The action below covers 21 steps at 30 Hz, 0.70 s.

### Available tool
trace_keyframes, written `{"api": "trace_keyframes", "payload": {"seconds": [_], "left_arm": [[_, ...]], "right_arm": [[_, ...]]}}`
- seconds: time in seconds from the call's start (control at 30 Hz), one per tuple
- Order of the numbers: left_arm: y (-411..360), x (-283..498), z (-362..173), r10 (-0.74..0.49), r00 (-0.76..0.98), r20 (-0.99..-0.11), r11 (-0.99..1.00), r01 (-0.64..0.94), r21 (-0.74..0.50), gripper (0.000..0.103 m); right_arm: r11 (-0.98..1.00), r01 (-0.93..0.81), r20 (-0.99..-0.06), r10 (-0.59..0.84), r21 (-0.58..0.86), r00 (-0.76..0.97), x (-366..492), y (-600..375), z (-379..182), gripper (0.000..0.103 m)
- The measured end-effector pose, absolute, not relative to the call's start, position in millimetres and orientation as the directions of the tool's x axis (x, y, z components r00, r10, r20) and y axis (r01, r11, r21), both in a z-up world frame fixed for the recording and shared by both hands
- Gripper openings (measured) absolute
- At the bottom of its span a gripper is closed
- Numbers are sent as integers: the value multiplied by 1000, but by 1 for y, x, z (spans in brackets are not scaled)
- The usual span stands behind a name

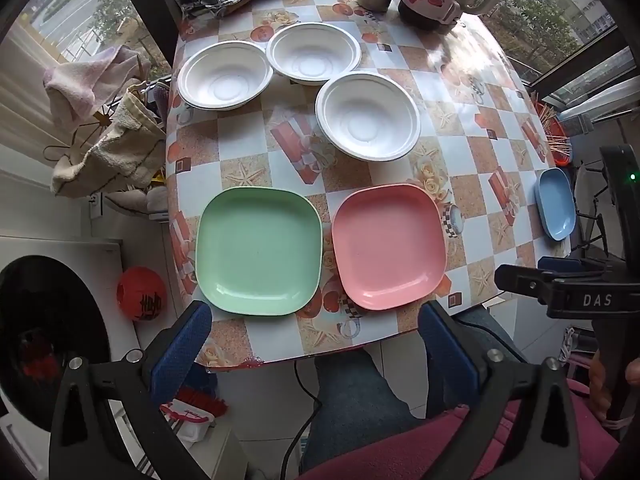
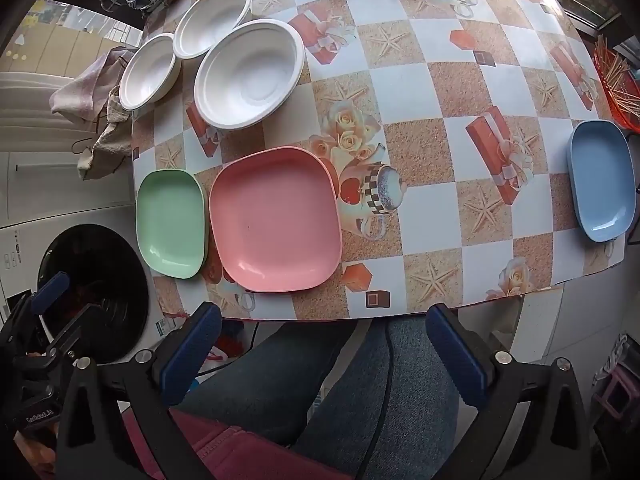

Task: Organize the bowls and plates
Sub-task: 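Move both grippers toward the pink square plate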

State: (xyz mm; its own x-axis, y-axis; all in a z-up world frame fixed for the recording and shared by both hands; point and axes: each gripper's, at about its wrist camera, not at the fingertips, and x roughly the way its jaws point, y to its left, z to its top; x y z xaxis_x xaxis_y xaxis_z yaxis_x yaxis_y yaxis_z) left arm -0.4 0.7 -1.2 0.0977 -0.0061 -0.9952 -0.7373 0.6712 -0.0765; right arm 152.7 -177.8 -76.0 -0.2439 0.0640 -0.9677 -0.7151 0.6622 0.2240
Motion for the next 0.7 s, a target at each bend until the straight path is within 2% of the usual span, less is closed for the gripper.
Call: {"api": "trace_keyframes", "payload": {"seconds": [0.57, 0.63, 0.7], "left_arm": [[0, 4, -4, 10, 139, -990, 677, -730, -96, 103], [0, 6, -8, 1, 133, -991, 682, -725, -97, 103], [-1, 11, -10, 5, 168, -986, 695, -710, -118, 103]], "right_arm": [[676, -720, -976, -7, 155, -217, 154, -174, -85, 103], [633, -712, -950, 145, 305, -278, 152, -173, -83, 103], [630, -728, -960, 122, 270, -251, 151, -174, -81, 103]]}}
